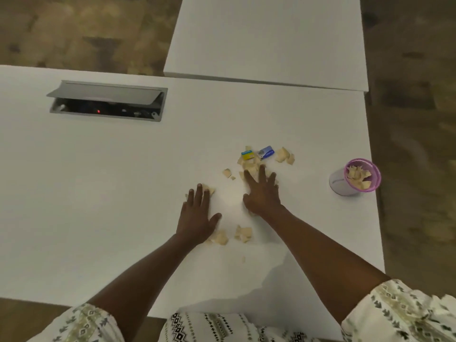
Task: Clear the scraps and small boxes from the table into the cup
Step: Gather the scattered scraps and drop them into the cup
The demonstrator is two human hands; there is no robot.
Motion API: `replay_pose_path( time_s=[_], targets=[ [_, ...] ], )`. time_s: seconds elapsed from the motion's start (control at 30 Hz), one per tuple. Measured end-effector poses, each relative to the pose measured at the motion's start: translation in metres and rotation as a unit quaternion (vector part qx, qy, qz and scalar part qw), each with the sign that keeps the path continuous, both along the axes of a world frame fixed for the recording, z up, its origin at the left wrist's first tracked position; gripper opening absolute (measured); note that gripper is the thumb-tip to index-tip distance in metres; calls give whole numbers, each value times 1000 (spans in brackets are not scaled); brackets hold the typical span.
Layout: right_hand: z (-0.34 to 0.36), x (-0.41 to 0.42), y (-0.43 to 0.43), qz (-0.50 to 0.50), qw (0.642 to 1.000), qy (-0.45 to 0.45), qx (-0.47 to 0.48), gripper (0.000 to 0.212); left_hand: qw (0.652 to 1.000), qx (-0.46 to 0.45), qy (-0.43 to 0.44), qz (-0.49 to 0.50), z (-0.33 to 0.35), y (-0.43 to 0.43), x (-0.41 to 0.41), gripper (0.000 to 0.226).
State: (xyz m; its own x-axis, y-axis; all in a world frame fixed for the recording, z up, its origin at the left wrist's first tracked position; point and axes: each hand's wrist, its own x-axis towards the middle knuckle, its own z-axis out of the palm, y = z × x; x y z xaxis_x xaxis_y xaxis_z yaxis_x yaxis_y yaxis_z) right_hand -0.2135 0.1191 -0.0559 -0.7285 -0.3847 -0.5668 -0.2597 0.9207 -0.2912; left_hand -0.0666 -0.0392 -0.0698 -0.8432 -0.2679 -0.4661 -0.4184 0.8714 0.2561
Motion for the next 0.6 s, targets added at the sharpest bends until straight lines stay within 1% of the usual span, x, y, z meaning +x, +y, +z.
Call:
replay_pose_path(
  time_s=[0.13, 0.23, 0.3, 0.37, 0.5, 0.6],
  targets=[
    [0, 29, -8, 100, 995, 27, 7, 73, 999, 7, -2, -42, 0, 7, 20, 84],
    [5, 55, 6, 140, 989, 38, -24, 75, 998, 8, 39, -47, 3, 9, 38, 83],
    [10, 73, 23, 129, 989, 55, -42, 79, 997, -9, 68, -28, 3, 12, 59, 87],
    [13, 92, 42, 96, 993, 65, -35, 84, 997, -25, 69, 14, -1, 17, 85, 93],
    [9, 134, 67, 24, 999, 31, 18, 96, 993, -26, 21, 113, -12, 29, 129, 104],
    [1, 161, 64, 17, 999, 23, 44, 101, 991, -30, 6, 133, -17, 38, 133, 107]
  ],
)
